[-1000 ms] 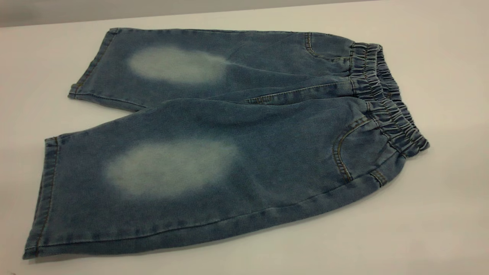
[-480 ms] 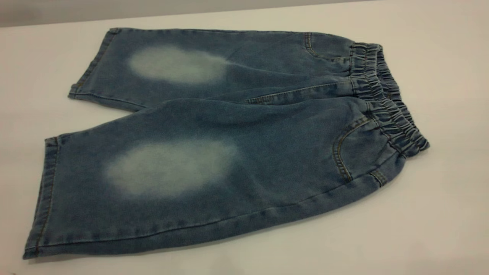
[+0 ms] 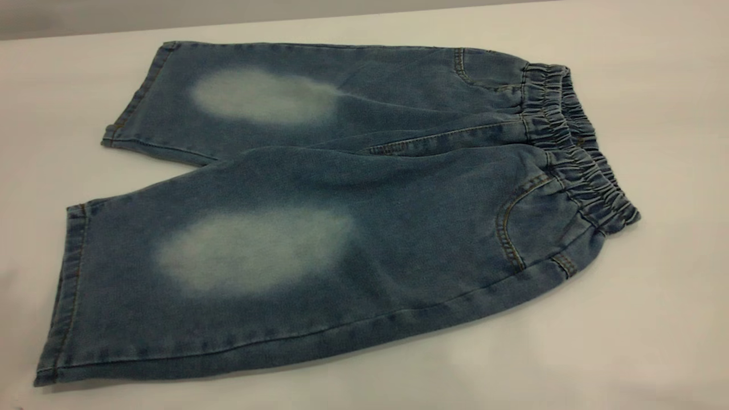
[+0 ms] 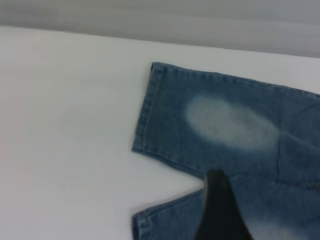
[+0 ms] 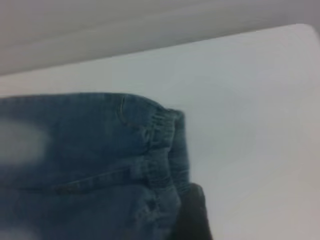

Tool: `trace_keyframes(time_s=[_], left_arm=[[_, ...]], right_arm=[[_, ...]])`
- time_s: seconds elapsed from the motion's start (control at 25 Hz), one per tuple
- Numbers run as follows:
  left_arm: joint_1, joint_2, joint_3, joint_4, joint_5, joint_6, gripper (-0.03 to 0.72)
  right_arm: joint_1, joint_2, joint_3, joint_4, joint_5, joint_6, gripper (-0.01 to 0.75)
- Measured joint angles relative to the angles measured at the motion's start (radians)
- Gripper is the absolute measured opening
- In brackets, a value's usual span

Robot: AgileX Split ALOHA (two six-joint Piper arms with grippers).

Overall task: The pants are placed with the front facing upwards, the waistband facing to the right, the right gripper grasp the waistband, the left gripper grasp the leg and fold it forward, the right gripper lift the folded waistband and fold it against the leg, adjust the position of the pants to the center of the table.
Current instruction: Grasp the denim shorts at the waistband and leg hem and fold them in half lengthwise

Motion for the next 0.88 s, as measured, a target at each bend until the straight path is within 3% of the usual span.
trace_keyframes(time_s=[0.2,0.4,0.72,0.88], left_arm=[[0.0,0.18,0.0,-0.011,-0.175,0.004,0.415],[0.0,0.31,0.0,-0.01,-0.273,0.042,0.415],[0.0,0.424,0.001,-0.044,-0.301,0.053,0.415],[0.0,0.423,-0.004,-0.043,-0.3,0.053,0.415]], right_arm=[[0.0,0.162,-0.001,0.1,-0.091,-0.068,0.513],[0.0,0.314,-0.001,0.248,-0.13,-0.202,0.513],[-0.002,0.593,-0.004,0.493,-0.234,-0.417,0.513],[-0.04,0.709,-0.004,0.616,-0.231,-0.52,0.513]])
